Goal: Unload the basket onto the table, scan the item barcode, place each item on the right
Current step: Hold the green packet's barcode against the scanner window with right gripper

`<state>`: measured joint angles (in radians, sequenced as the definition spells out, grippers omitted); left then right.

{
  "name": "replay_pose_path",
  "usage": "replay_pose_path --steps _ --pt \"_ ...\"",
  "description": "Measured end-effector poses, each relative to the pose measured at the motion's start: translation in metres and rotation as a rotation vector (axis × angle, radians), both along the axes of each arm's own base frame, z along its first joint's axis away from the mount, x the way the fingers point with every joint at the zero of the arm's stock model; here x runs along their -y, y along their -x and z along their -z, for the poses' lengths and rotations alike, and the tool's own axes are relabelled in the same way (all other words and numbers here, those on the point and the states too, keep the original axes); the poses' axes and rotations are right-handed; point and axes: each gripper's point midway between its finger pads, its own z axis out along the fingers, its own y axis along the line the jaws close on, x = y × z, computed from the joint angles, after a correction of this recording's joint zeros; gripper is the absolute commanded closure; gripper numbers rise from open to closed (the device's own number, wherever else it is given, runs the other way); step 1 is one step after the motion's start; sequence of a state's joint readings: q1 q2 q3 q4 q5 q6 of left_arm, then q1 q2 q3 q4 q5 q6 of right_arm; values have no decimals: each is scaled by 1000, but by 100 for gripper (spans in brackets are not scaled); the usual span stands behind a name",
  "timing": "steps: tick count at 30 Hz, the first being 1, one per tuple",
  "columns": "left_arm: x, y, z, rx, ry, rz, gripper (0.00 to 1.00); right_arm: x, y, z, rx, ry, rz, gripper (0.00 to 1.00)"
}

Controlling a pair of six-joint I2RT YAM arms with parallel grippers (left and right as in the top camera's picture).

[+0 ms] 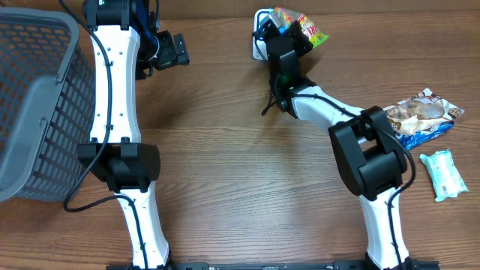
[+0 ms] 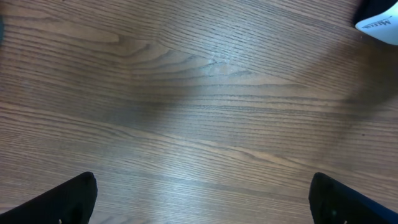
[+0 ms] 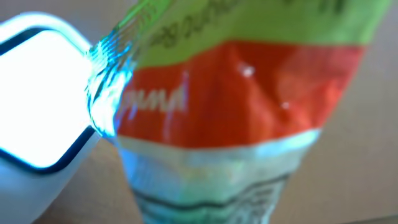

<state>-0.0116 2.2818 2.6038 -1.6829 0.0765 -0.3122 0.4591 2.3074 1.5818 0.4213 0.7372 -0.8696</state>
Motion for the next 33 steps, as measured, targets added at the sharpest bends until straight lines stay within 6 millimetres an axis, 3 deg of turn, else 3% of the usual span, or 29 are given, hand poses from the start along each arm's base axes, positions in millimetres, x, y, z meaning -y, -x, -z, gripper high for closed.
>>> replay_pose_path --steps 4,11,15,19,23,26,33 --pt "0 0 0 0 0 0 0 -6 -3 11 -14 39 -37 96" --pt "0 0 0 0 0 0 0 -13 -9 -19 116 -7 -69 96" --pt "0 0 0 0 0 0 0 -13 -11 -21 123 -11 -83 96" --pt "0 0 0 0 0 0 0 -7 -14 -28 152 -23 -84 96" --pt "0 0 0 0 0 0 0 5 -19 -49 260 -35 -70 96" --pt "0 0 0 0 0 0 0 12 -23 -38 252 -1 -65 96" --pt "0 0 0 0 0 0 0 10 -28 23 191 51 -83 96"
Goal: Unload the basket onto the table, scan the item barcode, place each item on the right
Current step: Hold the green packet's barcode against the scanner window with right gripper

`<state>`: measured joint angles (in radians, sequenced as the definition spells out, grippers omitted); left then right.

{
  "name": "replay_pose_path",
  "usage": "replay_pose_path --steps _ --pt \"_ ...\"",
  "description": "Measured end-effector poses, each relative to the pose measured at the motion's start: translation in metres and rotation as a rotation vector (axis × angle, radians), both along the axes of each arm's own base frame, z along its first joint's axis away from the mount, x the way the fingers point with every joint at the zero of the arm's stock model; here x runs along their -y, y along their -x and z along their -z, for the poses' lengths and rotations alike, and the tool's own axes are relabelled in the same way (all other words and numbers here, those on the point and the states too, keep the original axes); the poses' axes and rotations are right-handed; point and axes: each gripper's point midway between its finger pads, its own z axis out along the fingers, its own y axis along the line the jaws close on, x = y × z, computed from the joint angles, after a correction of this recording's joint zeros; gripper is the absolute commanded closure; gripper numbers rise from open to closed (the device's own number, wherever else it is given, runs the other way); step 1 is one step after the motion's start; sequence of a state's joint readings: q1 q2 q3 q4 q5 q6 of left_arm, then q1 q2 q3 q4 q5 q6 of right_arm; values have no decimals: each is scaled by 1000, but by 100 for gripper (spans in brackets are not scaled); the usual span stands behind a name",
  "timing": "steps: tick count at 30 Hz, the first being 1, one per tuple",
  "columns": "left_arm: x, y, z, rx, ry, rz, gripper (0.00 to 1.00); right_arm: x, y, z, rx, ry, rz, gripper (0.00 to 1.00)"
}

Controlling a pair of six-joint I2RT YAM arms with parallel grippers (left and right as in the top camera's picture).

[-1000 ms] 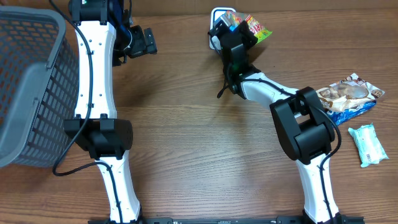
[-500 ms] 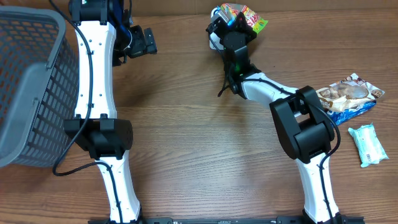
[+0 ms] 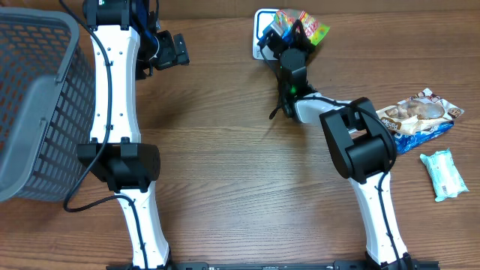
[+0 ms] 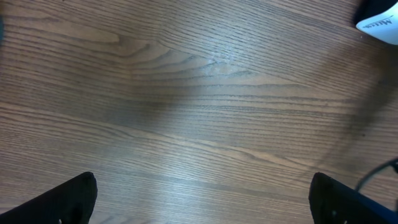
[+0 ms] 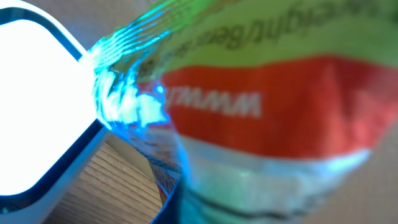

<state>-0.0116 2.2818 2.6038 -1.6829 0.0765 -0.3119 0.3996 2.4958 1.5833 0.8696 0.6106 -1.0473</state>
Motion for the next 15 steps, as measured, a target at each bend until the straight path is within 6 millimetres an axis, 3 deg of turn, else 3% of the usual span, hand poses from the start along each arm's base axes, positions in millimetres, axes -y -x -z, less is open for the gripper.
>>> replay_pose_path --steps 6,15 --pt "0 0 0 0 0 0 0 0 1 -14 64 -15 -3 96" --pt "0 0 0 0 0 0 0 -1 1 -18 77 1 -7 96"
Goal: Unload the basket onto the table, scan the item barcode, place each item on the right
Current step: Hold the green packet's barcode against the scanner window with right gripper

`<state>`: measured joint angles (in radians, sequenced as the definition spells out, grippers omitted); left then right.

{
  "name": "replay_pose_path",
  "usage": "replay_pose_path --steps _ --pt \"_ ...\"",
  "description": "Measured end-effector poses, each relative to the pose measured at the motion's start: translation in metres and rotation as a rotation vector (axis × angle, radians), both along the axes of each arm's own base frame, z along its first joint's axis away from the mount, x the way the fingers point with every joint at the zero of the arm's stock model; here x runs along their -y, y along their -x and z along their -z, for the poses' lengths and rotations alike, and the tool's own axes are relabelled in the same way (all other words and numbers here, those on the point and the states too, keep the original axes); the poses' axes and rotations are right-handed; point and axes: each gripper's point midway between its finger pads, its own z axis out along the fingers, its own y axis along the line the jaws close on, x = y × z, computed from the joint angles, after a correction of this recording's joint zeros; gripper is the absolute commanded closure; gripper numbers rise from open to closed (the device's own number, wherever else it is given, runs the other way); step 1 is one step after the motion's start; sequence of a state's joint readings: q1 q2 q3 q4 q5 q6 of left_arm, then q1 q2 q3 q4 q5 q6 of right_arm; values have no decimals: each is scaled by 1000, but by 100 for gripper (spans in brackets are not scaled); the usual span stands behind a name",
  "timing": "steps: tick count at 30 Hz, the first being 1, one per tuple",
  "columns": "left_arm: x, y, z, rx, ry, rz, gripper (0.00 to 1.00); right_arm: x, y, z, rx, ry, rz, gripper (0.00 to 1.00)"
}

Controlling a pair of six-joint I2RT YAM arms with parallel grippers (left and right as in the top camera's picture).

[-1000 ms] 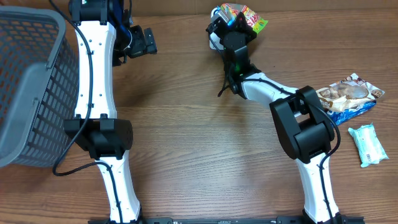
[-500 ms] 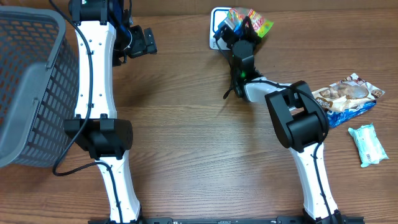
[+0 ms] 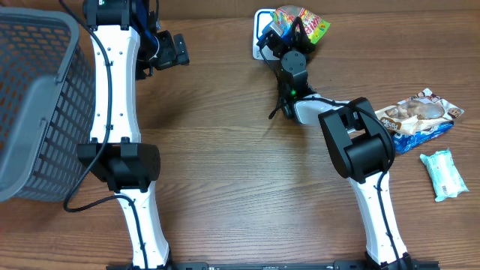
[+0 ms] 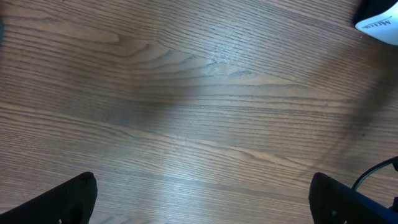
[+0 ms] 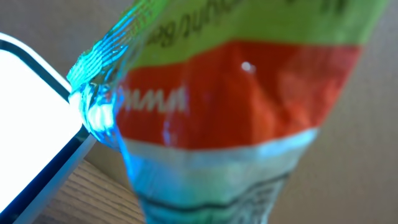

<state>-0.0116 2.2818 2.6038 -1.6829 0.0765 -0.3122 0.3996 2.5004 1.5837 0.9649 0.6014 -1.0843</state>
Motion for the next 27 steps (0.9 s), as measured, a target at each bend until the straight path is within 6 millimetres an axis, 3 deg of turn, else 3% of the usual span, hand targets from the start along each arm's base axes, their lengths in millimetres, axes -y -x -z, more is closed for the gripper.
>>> replay_pose_path --steps 11,27 --pt "0 0 0 0 0 0 0 -13 -1 -4 10 46 -73 96" --pt "0 0 0 0 0 0 0 -16 -2 -4 11 50 -91 96"
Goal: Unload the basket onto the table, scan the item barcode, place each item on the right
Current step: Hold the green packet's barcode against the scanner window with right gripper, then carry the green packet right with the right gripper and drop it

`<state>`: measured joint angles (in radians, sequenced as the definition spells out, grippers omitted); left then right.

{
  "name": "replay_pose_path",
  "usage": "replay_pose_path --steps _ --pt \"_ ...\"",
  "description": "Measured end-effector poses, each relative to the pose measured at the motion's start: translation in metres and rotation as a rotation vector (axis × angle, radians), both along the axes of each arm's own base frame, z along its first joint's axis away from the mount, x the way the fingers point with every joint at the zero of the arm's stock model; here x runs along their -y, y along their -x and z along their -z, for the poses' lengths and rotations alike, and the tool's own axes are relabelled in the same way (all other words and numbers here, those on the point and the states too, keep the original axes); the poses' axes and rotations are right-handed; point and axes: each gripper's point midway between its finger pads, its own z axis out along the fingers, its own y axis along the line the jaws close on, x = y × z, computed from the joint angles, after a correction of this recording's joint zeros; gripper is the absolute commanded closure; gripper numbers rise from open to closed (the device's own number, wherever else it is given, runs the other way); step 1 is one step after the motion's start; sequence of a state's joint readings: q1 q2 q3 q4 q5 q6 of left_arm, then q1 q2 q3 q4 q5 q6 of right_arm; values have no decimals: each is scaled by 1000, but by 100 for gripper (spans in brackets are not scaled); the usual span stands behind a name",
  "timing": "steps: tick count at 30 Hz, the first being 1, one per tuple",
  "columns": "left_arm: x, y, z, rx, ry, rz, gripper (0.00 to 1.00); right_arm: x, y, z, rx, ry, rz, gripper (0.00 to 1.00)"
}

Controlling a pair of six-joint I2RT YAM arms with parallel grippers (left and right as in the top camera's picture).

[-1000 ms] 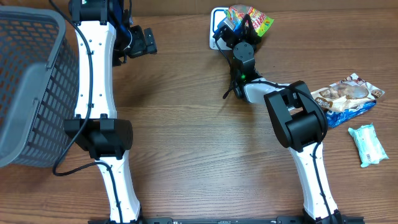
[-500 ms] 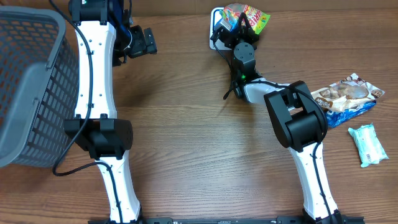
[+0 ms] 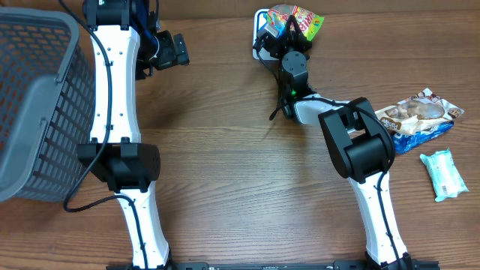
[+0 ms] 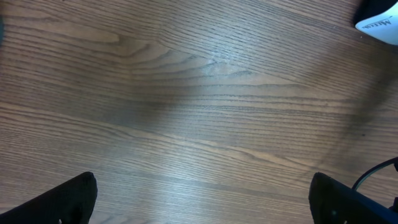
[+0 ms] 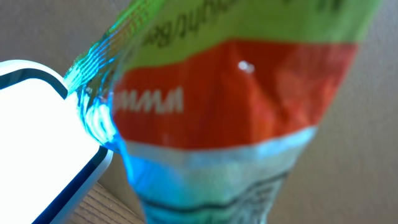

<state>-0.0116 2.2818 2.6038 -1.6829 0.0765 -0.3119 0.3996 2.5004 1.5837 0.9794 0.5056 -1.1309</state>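
Note:
My right gripper is at the far edge of the table, shut on a green, red and white snack packet. The packet hangs over the right side of the white scanner. In the right wrist view the blurred packet fills the frame, with the scanner's lit white face at its left; my fingers are hidden there. My left gripper stands open over bare wood to the left of the scanner, its dark fingertips wide apart. A corner of the scanner shows at the top right.
A grey mesh basket fills the left edge of the table. A brown and blue snack bag and a pale green packet lie at the right, past my right arm's base.
The packet has shifted slightly left over the scanner, and more of the scanner's lit face shows in the right wrist view. The left arm has not moved.
First my right gripper held the packet at the scanner's right side, arm stretched out to the right. Then the arm was folded closer and the packet was tilted against the lit face. After that the scanner sat lower left of the packet, and now it shows more fully.

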Motion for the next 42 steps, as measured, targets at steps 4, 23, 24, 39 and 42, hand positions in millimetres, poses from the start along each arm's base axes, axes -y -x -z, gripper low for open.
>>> replay_pose_path --steps 4,23,24,39,42 --pt "0 0 0 0 0 0 0 2 0 0 0 -1 10 96" --pt "0 0 0 0 0 0 0 -2 29 -2 -334 38 113 96" --pt "0 0 0 0 0 0 0 -4 42 -24 -361 -8 111 96" --pt "0 0 0 0 0 0 0 96 242 -193 -449 -1166 368 96" --pt "0 0 0 0 0 0 0 144 256 -167 -495 -1333 553 96"
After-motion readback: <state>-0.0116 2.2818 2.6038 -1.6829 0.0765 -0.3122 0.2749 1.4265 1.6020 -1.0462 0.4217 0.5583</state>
